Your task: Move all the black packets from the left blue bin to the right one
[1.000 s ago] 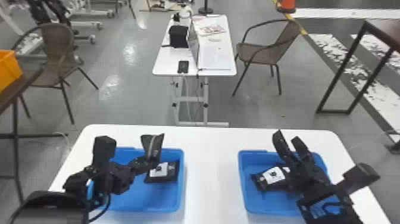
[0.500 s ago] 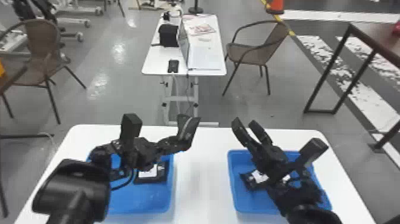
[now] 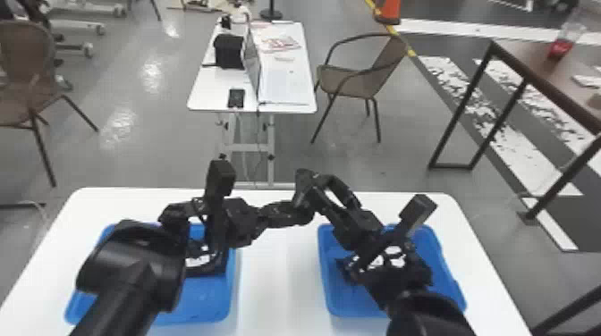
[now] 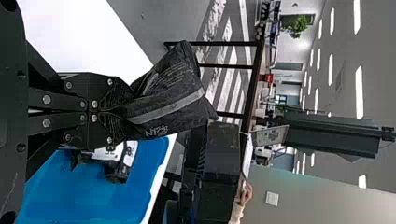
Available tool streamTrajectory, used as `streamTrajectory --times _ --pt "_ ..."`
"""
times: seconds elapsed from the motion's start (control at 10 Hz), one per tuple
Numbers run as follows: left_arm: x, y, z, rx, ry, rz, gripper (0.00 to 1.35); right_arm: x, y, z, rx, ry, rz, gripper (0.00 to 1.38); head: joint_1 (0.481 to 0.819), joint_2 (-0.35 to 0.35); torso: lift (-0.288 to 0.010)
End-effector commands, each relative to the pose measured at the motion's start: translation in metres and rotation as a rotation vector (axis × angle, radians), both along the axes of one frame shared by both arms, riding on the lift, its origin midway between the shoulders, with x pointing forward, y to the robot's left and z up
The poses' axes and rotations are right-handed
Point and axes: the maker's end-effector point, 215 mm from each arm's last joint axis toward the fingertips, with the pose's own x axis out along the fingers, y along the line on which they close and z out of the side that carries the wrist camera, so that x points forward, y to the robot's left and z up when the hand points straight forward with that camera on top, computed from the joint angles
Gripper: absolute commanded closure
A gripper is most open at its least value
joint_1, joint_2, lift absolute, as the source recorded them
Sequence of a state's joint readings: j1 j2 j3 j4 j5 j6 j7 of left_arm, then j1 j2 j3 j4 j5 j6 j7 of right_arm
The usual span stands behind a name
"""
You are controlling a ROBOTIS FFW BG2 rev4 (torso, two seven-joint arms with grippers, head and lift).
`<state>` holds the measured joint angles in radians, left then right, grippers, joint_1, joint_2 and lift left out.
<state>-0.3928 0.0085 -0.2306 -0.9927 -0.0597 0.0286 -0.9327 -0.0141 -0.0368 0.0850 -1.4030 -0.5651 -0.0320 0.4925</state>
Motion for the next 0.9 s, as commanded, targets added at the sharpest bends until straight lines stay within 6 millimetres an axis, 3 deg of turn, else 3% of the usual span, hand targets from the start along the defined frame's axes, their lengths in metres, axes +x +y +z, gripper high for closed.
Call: streamTrajectory --times 0.0,0.2,0.4,0.5,0.7,0.8 --pt "-0.004 -0.008 0.001 -0.023 0.013 -0.010 1.21 0.004 0.004 -0.002 -0.004 0.004 0.008 0.41 0.695 -0.134 0.000" --pt "-0.007 -0.018 0.007 -0.046 0.016 -0.024 1.21 0.010 0.009 -0.018 -0.003 0.055 0.025 0.43 0.695 -0.139 0.000" --pt "-0.008 -0.022 0.007 -0.049 0.017 -0.027 1.21 0.011 0.012 -0.022 -0.030 0.058 0.031 1.10 0.695 -0.142 0.000" --pt "-0.008 -0.022 0.008 -0.053 0.017 -0.025 1.21 0.012 0.006 -0.019 -0.024 0.041 -0.011 1.27 0.695 -0.144 0.000" --pt "-0.008 -0.021 0.008 -0.075 0.028 -0.008 1.19 0.010 -0.003 -0.022 -0.020 0.046 -0.066 1.27 0.695 -0.153 0.000" --pt "-0.007 -0.017 0.005 -0.094 0.037 0.022 0.85 0.010 -0.006 -0.023 -0.003 0.047 -0.075 1.27 0.695 -0.156 0.000"
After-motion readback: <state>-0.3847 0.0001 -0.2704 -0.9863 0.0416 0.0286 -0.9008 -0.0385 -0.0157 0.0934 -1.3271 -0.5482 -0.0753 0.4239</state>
